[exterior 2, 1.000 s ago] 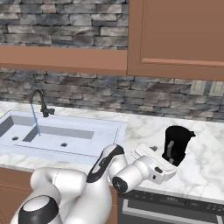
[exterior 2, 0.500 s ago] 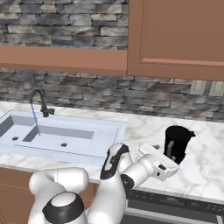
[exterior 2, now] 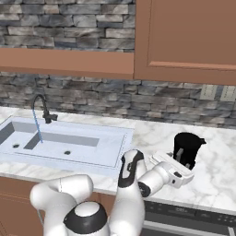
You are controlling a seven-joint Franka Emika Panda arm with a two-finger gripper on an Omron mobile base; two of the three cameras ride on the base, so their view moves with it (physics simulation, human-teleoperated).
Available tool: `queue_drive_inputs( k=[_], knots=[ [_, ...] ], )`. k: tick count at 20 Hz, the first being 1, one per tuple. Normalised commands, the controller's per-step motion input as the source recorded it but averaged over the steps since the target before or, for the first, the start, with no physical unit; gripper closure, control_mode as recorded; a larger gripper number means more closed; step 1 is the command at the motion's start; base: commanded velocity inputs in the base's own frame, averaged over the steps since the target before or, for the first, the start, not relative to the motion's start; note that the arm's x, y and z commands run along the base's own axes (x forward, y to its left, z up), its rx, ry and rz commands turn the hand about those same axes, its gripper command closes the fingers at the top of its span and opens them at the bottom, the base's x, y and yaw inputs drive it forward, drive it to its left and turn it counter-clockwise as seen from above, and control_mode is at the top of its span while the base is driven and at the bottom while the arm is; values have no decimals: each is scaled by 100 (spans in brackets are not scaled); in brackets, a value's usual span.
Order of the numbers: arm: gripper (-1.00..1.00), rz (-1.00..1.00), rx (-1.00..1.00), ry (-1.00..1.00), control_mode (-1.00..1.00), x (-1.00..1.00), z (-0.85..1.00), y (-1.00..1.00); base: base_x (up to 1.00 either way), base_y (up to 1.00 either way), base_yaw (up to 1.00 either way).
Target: Turn on the sink faucet and place the jug under the water for a few seconds to fill it up.
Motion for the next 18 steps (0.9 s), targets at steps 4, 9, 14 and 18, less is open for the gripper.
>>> queue_drive_inputs(
  k=[4,9,14,18],
  knots=[
    [-100,0,0,0,-100,23,-18,-26,0,0,0],
    [-100,0,0,0,-100,23,-14,-8,0,0,0],
    [-100,0,0,0,-100,18,-11,0,0,0,0],
    [-100,0,0,0,-100,14,-7,0,0,0,0]
  ],
)
